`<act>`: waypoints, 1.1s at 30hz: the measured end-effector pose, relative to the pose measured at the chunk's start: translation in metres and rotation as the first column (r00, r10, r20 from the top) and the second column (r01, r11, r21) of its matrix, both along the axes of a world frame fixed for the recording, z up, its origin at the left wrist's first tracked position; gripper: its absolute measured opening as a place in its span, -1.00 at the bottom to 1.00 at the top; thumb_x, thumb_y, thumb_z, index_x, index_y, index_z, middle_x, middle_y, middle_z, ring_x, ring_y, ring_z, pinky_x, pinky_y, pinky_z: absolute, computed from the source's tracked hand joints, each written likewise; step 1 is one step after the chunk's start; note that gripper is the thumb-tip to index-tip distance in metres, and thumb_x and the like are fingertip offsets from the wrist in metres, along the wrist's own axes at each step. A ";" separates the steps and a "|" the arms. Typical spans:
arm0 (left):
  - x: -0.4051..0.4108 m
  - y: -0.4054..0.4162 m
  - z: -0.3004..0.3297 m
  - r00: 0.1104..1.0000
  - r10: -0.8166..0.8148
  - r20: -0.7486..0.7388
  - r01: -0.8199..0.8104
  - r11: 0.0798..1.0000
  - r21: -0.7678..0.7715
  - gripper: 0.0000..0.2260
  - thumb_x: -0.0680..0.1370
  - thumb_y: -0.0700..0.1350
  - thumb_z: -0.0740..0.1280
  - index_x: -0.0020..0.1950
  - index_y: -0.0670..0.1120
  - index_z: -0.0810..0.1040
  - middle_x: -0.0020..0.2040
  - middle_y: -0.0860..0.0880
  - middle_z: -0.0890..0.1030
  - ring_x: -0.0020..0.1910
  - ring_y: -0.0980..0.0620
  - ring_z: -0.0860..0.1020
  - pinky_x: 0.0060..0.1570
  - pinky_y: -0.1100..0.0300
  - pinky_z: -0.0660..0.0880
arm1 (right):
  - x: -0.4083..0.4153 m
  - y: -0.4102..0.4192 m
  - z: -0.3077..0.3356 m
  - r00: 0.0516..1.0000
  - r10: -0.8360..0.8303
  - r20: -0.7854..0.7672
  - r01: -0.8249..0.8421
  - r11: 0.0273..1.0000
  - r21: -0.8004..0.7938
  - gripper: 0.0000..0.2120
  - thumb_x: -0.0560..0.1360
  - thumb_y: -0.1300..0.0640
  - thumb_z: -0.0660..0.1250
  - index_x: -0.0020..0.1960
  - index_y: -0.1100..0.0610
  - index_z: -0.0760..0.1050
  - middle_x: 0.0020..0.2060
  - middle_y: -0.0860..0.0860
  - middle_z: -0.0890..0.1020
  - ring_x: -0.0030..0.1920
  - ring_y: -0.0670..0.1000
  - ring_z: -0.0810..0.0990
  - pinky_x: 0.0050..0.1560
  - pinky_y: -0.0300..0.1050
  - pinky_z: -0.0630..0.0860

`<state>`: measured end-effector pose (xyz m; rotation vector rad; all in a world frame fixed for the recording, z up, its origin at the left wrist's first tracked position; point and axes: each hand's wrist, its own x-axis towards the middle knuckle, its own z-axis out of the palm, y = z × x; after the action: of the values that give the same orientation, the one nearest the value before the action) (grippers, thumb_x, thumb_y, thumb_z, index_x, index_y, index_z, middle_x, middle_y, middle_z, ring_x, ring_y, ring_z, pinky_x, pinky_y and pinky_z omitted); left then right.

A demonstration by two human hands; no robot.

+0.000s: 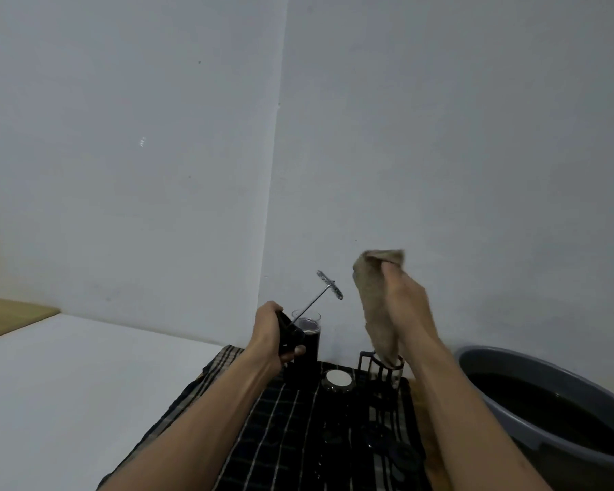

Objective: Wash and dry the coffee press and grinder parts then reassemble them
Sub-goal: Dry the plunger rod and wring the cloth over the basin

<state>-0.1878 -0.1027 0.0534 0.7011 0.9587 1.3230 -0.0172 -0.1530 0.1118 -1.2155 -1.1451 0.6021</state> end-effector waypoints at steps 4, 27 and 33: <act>0.021 -0.009 0.010 0.998 0.042 -0.050 -0.039 0.998 0.047 -0.80 0.59 -0.06 0.10 -0.16 -0.15 0.36 -0.39 -0.13 0.48 -0.41 -0.09 0.41 -0.43 0.14 0.37 | -0.030 0.020 -0.021 0.833 -0.025 0.553 0.007 0.999 0.034 -0.79 0.68 0.02 0.21 0.23 0.08 0.50 0.03 0.06 0.64 0.10 0.12 0.61 -0.07 -0.10 0.42; 0.017 0.000 0.011 0.966 0.254 -0.052 -0.243 0.958 0.154 -0.78 0.62 -0.06 0.05 -0.15 -0.12 0.36 -0.27 -0.09 0.44 -0.32 -0.06 0.41 -0.33 0.12 0.38 | -0.042 0.008 -0.026 0.836 0.450 0.315 -0.368 0.884 -0.288 -0.43 0.62 -0.36 0.13 -0.39 0.03 0.35 -0.56 -0.08 0.42 -0.57 -0.10 0.35 -0.39 -0.17 0.29; 0.012 -0.001 0.016 0.988 -0.002 0.151 0.010 0.998 -0.057 -0.72 0.52 -0.26 0.01 -0.38 -0.07 0.21 -0.57 -0.02 0.26 -0.64 0.04 0.22 -0.54 0.37 0.18 | -0.022 0.013 -0.038 0.521 0.221 0.825 -0.188 0.972 -0.142 -0.53 0.52 -0.42 0.20 -0.26 -0.04 0.36 -0.24 0.02 0.55 -0.23 0.04 0.58 -0.15 0.13 0.55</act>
<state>-0.1756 -0.1040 0.0691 0.5505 0.8684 1.3184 -0.0391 -0.1399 0.0741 -1.4545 -2.1369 0.1607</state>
